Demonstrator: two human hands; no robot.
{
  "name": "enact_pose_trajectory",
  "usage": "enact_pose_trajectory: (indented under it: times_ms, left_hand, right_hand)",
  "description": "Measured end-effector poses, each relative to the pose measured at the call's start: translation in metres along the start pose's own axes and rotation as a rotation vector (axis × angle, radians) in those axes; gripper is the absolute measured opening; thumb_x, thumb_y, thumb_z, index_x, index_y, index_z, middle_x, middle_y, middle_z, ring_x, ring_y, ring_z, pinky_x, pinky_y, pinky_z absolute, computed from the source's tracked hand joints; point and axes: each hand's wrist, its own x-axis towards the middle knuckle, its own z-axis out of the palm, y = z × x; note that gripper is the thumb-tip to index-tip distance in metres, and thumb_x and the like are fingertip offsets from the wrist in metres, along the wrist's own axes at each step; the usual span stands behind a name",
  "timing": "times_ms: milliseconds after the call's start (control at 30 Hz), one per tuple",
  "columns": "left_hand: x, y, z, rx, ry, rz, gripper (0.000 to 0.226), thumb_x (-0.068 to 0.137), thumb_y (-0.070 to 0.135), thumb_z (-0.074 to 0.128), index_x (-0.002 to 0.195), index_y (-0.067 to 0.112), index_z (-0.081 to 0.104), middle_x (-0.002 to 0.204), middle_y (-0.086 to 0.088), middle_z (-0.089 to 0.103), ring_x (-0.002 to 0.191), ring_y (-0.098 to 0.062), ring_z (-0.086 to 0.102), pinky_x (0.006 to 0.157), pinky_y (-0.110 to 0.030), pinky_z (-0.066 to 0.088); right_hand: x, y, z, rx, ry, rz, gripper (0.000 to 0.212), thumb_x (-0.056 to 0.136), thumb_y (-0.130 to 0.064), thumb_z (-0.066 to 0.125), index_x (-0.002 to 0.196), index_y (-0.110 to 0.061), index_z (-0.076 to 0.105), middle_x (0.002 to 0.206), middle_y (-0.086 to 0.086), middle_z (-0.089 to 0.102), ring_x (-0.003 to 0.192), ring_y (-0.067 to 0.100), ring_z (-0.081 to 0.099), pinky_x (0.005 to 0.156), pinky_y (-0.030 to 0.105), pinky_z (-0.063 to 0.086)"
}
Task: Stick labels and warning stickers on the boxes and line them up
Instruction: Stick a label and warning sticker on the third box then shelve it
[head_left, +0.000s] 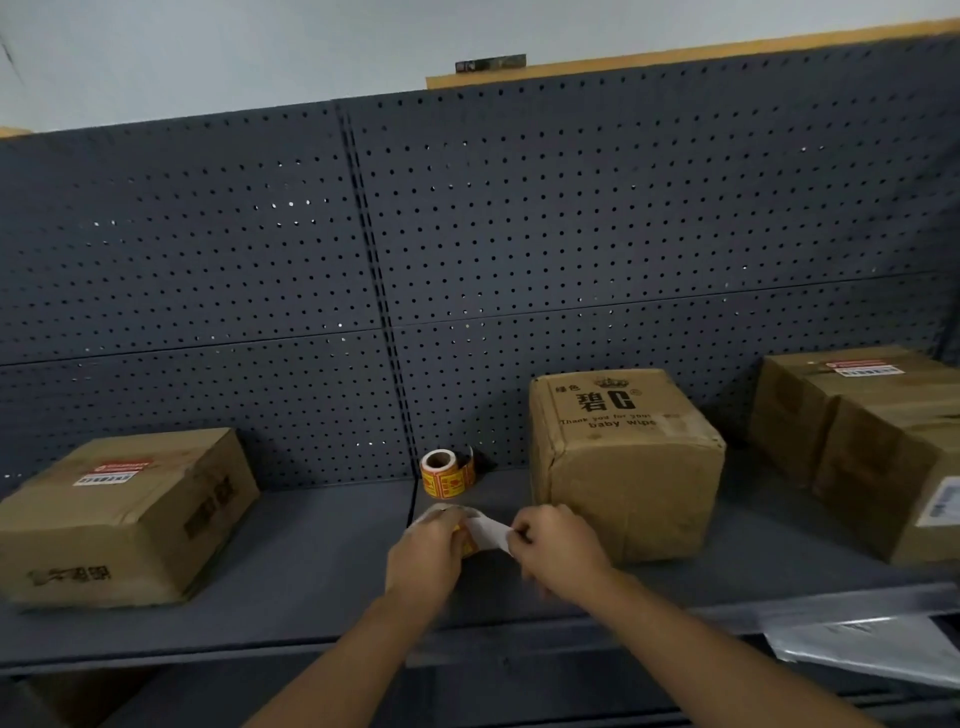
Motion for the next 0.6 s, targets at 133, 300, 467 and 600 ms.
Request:
enact_pose_trajectory:
  times_ms: [133,300,467,600]
  left_hand:
    - [0.006,-0.003,0.002,0.035,-0.023,-0.047,0.035,0.106,0.022,0.048,0.134,0.039,0.058,0.131,0.008,0.064,0.105,-0.022,0.067,0.08,-0.037,0.057]
    - [0.007,-0.008,0.0,0.082,-0.052,-0.019,0.039,0.104,0.02,0.049,0.137,0.039,0.055,0.126,0.004,0.067,0.104,-0.023,0.067,0.081,-0.037,0.057]
    - [0.007,-0.004,-0.005,0.162,-0.081,0.006,0.042,0.103,0.019,0.046,0.143,0.031,0.053,0.134,0.0,0.063,0.109,-0.029,0.065,0.08,-0.04,0.055]
    - [0.007,0.001,-0.008,0.175,-0.076,0.018,0.036,0.103,0.026,0.049,0.139,0.028,0.058,0.136,0.004,0.062,0.11,-0.027,0.066,0.081,-0.039,0.056]
  right_hand:
    - [-0.003,-0.003,-0.012,0.008,-0.037,-0.019,0.02,0.103,-0.026,0.056,0.089,-0.019,0.07,0.07,0.002,0.074,0.04,0.0,0.059,0.046,0.019,0.05]
    - [-0.009,-0.003,-0.024,-0.027,-0.107,-0.026,0.028,0.102,-0.024,0.057,0.075,-0.023,0.063,0.063,0.004,0.072,0.037,0.004,0.058,0.045,0.018,0.045]
    - [-0.013,-0.007,-0.042,0.031,-0.073,-0.01,0.025,0.1,-0.022,0.059,0.08,-0.012,0.071,0.06,0.007,0.072,0.037,0.005,0.056,0.041,0.018,0.044]
    - [-0.013,-0.016,-0.054,0.18,-0.016,-0.022,0.022,0.1,-0.02,0.061,0.082,-0.013,0.07,0.058,0.006,0.072,0.036,0.008,0.055,0.041,0.02,0.045]
